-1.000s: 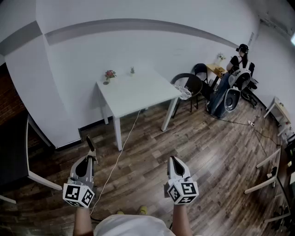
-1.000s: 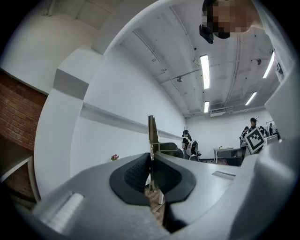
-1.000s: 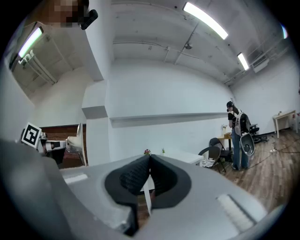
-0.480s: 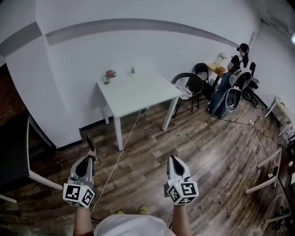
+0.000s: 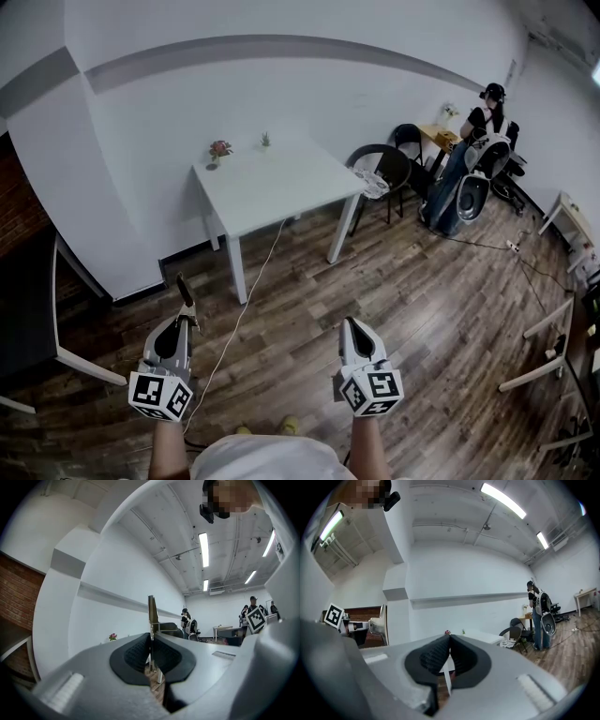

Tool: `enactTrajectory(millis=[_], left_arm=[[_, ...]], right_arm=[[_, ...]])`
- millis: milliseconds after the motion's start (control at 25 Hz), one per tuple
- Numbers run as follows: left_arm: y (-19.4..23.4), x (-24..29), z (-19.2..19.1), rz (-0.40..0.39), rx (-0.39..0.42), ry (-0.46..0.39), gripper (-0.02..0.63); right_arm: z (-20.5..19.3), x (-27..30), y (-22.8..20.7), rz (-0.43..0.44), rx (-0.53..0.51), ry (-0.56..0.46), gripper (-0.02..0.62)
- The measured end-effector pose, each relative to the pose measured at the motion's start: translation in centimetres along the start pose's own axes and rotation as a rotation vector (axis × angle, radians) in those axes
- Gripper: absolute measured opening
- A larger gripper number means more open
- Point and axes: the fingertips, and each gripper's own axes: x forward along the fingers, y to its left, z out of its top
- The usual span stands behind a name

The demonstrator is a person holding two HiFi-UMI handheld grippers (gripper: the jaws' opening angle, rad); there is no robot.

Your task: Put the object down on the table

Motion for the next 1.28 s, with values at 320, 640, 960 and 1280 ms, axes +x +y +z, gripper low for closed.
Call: enactTrajectory(millis=[320,640,960,1280], left_arm=[[-2.1,1.6,0.0,-0.002,-0.010,0.014,0.009],[-5.5,4.2,-0.7,-0.013,0.008,-0.003,0.009],[-8.7,7.4,-1.8,-0.035,0.035,0.016,0.009],[-8.7,10.8,-2.9,-0.042,0.040,0.029,0.009]], right_arm=[[0.4,-0.3,-2.1,0.017,-0.006,-0.006,0.003],[-0.1,0.0,-6.1,0.025,0.009,-0.018,0.003],[-0.7,0.6,-10.3,0.023,0.035,-0.009,0.003],[-1.3,3.3,-12.5,0.021,0.056,-0.008,0.003]])
